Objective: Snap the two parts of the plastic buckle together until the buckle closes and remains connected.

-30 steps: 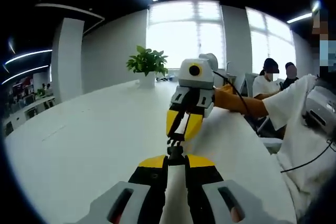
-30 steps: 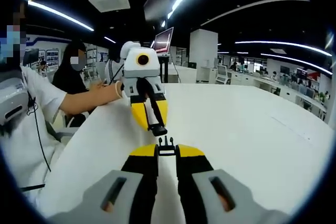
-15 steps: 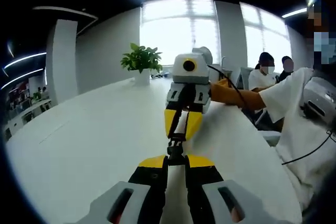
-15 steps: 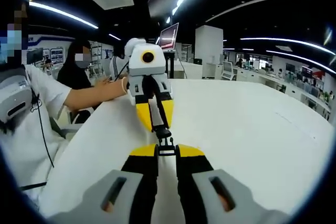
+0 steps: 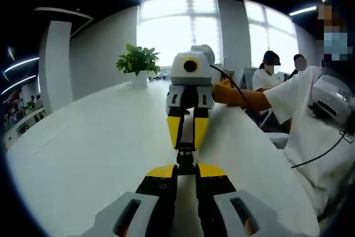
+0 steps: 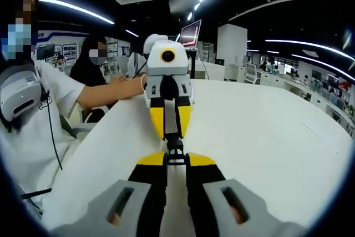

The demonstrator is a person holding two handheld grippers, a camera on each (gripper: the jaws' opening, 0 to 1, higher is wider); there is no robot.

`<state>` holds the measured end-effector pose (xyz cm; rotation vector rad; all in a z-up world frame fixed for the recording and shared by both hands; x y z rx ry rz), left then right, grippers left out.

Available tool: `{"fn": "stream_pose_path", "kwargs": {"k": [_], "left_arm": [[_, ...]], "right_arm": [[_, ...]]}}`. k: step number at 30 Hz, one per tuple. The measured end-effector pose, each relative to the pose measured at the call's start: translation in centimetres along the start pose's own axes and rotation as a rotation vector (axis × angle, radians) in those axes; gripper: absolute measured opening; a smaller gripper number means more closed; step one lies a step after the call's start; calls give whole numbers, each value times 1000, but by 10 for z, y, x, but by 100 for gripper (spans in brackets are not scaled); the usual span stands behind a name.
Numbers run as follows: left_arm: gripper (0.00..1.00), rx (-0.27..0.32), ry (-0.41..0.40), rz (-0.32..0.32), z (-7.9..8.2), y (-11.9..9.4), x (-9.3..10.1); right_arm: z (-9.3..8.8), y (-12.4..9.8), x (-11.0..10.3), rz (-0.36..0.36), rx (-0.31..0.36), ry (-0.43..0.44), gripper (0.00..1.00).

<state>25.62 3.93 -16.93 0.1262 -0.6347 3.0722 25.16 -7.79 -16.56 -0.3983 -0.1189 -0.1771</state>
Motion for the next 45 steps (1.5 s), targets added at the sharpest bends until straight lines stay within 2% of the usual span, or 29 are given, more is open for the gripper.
{"fn": "stream_pose_path", "kwargs": {"k": [8,11,24,33,38,45], "left_arm": [[12,-22,1,-23,-4,2,2],[12,-17,6,-38,-3,3,5],[11,-79,24,-54,-10,9,9],[11,-1,8,-66,1,5,10],[11,-5,4,-63,0,6,11],[12,-47,11,-28,-6,7,7]], "right_arm": [[-3,2,-4,35,-11,-8,12],[-1,4,-8,58,11,-25,12],[-9,10,-12,89,-41,-39,12],[-7,13,-7,93,-34,1,11],[-8,13,-7,87,-41,-4,11],[-8,14,-6,65,-53,-16,12]]}}
Point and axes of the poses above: the point that each gripper's makers call its tool centre point, and the gripper's own axes: y roughly forward along the fingers, x roughly to its right, z roughly out of its top, the point moved 5 cm from there along -y, roughly backward along the fingers, and after that the axes turned 4 degrees about -y, right-handed, at the moved point
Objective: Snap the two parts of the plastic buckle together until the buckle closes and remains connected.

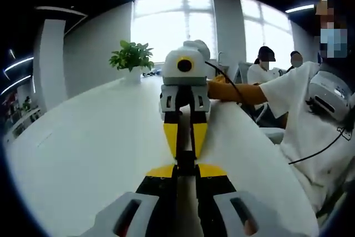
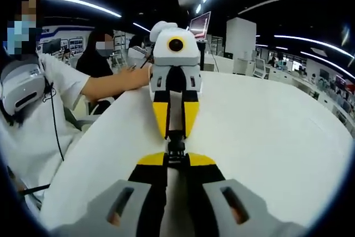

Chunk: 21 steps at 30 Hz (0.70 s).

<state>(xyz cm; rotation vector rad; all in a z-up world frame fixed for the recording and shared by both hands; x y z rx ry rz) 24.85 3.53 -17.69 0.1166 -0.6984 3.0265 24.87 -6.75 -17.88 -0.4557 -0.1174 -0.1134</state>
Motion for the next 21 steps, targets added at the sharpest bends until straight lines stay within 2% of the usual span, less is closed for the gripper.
{"fn": "stream_pose_path", "kwargs": {"k": [5,9,12,15,21], "left_arm": [[12,-29,0,22,-6,2,-4],[13,-21,-7,32,-6,1,-6],[16,-15,-8,42,-6,0,-7],[20,-13,-5,65,-6,-1,-9],[20,-13,-67,58,-9,-5,-9]], "right_arm": [[0,1,0,-17,3,-22,12],[0,1,2,-23,7,-27,13],[-1,0,6,-50,11,-28,19],[-2,-1,6,-55,12,-17,20],[-4,-3,4,-50,13,13,19]]}}
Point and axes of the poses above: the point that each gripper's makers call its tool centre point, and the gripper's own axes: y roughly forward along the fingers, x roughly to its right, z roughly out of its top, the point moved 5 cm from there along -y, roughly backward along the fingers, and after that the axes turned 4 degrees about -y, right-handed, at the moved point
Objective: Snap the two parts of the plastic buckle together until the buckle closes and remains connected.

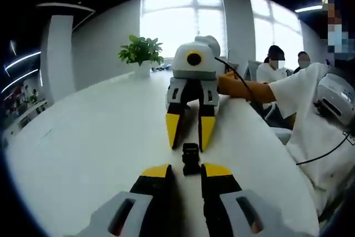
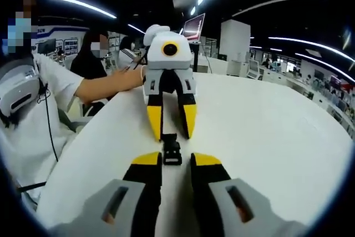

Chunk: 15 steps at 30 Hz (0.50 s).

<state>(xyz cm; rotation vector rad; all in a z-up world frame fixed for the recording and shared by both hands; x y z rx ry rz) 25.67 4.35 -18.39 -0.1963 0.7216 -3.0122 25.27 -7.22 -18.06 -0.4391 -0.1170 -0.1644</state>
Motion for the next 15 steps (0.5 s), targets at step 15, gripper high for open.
{"fn": "stream_pose_path", "kwargs": {"k": [15], "left_arm": [[12,9,-9,3,-1,0,2]], "right_arm": [[-1,0,-6,16,0,20,12]]}}
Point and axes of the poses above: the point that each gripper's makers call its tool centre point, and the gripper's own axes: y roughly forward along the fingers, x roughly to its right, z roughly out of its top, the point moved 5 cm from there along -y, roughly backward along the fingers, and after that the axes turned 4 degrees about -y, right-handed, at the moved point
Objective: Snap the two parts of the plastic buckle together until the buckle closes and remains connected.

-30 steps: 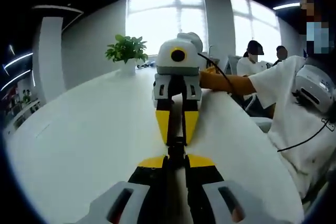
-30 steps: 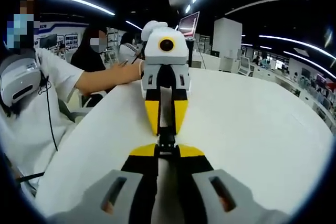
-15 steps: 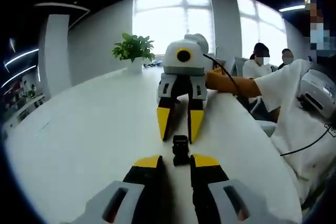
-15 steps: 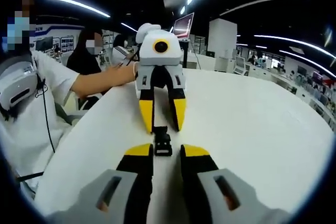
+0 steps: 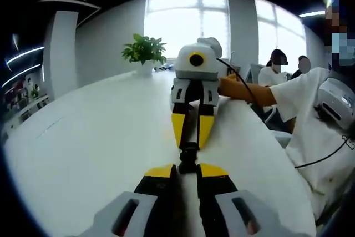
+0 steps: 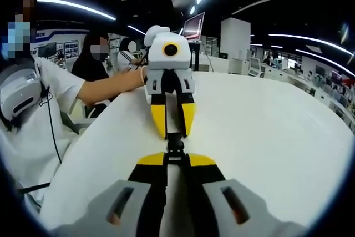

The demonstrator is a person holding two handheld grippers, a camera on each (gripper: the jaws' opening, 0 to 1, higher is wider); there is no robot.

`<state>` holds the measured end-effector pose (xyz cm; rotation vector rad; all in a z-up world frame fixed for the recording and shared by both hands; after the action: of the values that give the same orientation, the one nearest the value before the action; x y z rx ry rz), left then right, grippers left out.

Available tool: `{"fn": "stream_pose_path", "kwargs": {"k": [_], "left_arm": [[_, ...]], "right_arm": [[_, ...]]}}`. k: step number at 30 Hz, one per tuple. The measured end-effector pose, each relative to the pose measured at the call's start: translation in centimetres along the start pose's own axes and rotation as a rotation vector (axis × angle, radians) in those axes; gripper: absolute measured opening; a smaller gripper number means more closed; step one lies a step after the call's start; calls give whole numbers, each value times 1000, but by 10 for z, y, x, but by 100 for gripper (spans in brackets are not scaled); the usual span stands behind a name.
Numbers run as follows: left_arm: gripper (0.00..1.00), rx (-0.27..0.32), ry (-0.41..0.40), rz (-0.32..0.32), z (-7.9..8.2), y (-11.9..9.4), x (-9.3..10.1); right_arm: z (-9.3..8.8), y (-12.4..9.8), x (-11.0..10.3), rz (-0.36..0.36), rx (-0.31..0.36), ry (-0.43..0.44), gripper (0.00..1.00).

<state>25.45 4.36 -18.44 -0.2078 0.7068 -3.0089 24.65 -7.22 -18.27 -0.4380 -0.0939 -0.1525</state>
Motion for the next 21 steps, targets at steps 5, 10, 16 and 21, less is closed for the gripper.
{"fn": "stream_pose_path", "kwargs": {"k": [5,10,16,21], "left_arm": [[11,6,7,-10,0,2,1],[10,16,15,-22,0,4,3],[9,44,-7,-53,3,13,4],[9,34,9,-47,5,9,5]], "right_arm": [[-1,-1,-1,-6,-3,-9,11],[-2,-3,0,30,-1,2,10],[0,4,-6,78,39,34,9],[1,2,-2,52,13,-6,9]]}}
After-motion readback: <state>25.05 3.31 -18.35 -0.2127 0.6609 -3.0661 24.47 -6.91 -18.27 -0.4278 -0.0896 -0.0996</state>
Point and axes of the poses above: the point that each gripper's makers call its tool centre point, and the gripper's own axes: y roughly forward along the fingers, x roughly to its right, z roughly out of its top, the point moved 5 cm from there along -y, roughly backward along the fingers, and after that the axes turned 4 degrees about -y, right-handed, at the moved point
